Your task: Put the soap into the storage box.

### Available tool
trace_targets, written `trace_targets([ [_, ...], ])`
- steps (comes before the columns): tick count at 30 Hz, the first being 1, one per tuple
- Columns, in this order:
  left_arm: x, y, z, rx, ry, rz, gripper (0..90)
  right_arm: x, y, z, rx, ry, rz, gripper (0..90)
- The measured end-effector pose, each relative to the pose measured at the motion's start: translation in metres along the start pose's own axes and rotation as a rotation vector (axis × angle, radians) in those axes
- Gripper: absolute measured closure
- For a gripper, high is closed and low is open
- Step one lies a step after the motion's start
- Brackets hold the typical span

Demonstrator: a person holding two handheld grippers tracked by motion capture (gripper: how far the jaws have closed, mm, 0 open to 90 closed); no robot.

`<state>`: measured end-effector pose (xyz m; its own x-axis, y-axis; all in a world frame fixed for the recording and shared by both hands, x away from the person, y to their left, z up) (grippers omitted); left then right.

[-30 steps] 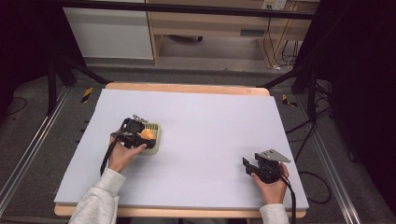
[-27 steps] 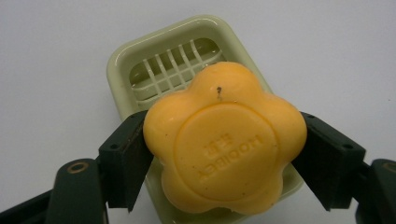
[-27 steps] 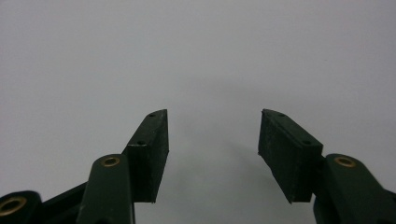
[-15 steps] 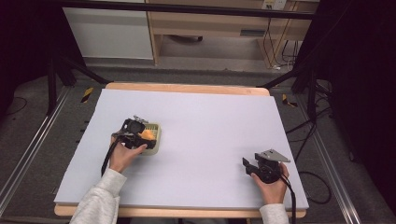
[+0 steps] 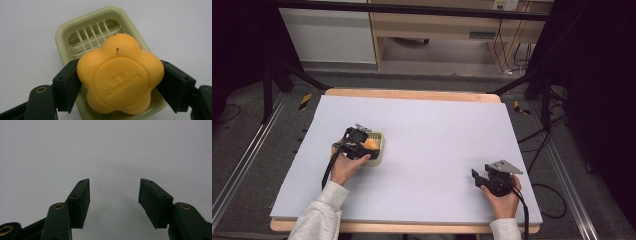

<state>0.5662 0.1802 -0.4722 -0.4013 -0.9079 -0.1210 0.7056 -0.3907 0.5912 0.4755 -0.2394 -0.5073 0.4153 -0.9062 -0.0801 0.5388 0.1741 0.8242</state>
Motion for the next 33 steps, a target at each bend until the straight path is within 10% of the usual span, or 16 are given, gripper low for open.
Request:
trace_targets([
  [33,-0.001,0.0,0.023,0.103,-0.014,0.036,20.5,0.001,0.0,0.0,0.002,-0.003,0.0,40.9],
])
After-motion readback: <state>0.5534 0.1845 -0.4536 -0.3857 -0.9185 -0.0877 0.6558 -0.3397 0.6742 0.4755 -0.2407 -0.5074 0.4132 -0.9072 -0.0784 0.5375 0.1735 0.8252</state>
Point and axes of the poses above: each handheld gripper's, and its own axes: z roughly backward along the jaws, y roughly out of its top, x roughly to its right, the point moved 4 cm from there along -z, roughly forward along the jaws, and after that the axes turned 6 degrees about y, right-handed, at the moved point
